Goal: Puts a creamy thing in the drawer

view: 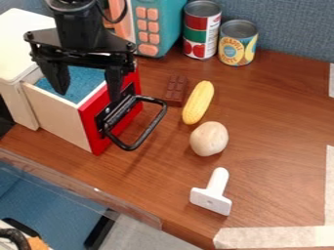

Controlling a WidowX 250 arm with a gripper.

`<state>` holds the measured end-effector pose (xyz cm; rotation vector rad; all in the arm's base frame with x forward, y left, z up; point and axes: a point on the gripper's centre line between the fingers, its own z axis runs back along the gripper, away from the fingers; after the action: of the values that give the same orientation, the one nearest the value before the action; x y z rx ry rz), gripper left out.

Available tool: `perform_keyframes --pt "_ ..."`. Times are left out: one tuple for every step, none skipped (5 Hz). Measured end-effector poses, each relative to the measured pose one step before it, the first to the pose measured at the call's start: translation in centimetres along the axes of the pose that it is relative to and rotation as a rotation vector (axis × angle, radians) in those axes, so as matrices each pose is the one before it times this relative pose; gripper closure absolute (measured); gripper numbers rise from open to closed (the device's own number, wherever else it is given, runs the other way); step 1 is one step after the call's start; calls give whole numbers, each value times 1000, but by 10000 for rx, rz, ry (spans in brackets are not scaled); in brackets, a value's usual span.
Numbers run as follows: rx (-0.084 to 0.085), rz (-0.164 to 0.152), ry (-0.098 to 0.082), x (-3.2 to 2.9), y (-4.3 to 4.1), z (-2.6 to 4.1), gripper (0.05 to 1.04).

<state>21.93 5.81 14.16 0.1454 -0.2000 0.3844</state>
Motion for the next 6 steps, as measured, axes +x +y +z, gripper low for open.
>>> perform_keyframes --pt "26 -53 195 -322 -55 -436 82" --pt "-95 -296 -13 -89 -449 -264 82" --pt "-56 -512 118 -104 -660 -579 82" --pt "-34 -853 53 139 -1219 -681 82" --pt "-143 -1030 -100 321 -1446 -912 82" --pt "-103 -506 6 421 -1110 -960 82"
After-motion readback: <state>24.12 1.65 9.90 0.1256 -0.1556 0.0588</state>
